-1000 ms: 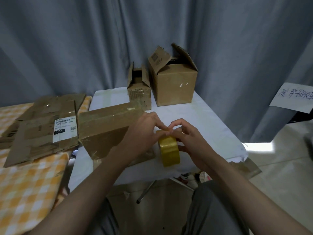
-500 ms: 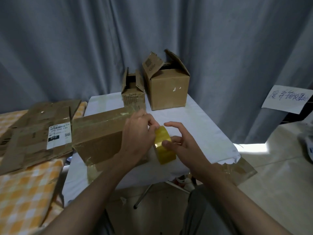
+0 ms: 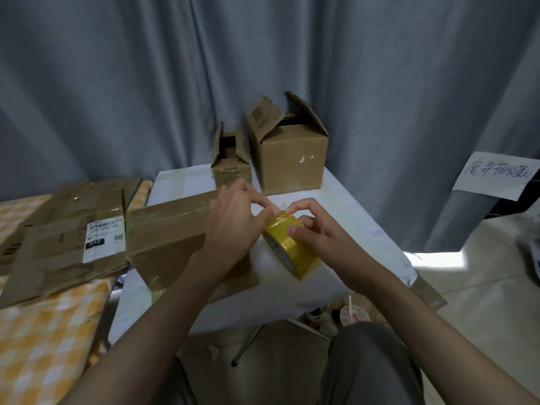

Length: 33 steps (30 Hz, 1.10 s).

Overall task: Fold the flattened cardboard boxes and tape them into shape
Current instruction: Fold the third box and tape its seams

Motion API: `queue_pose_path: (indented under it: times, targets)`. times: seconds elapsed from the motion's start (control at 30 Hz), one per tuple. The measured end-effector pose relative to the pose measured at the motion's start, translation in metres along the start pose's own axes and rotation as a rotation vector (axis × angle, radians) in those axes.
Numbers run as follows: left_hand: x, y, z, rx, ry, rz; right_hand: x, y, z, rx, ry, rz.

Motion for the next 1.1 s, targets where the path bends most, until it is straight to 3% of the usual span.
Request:
queue_pose_path:
  times: [0.13,0.23,0.33,0.47,0.7,0.8,0.9,1.0,1.1]
  targets:
    - [-0.006,0.001,-0.008,-0.006,-0.311,-0.060,0.008,-0.011,0.003,-0.010,0.047,0.048]
    - [0.004,0.001,-0.030,0.022,-0.291,-0.078,0.022,-0.028,0.008,-0.035,0.182,0.135]
    - [0.006,0.006,-0.053,0.084,-0.270,-0.202,0.029,-0.048,0.019,-0.081,0.441,0.186]
    - [0.000,0.014,-0.067,0.041,-0.270,-0.238,0.027,-0.069,0.044,-0.168,0.758,0.261]
    - [0.006,0.027,-0.080,-0.086,-0.257,-0.211,0.012,-0.088,0.061,-0.280,0.804,0.174]
    - [0.013,0.037,-0.088,-0.123,-0.247,-0.238,0.011,-0.095,0.057,-0.260,0.944,0.239]
    - [0.015,0.042,-0.092,-0.138,-0.260,-0.228,0.000,-0.109,0.031,0.021,0.705,0.348]
    - [0.014,0.043,-0.091,-0.137,-0.251,-0.210,-0.022,-0.127,-0.004,0.225,0.461,0.200]
    - [0.012,0.042,-0.093,-0.135,-0.233,-0.198,-0.040,-0.145,-0.018,0.211,0.466,0.040]
Point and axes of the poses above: each hand's wrist, its own y-axis away from the middle knuckle, its own x-axis out of the back of the hand, z = x × y, the point moved 2 cm from there along -y, towards the middle knuckle, and after that the axes turned 10 degrees about -z, right-handed, at the moved point
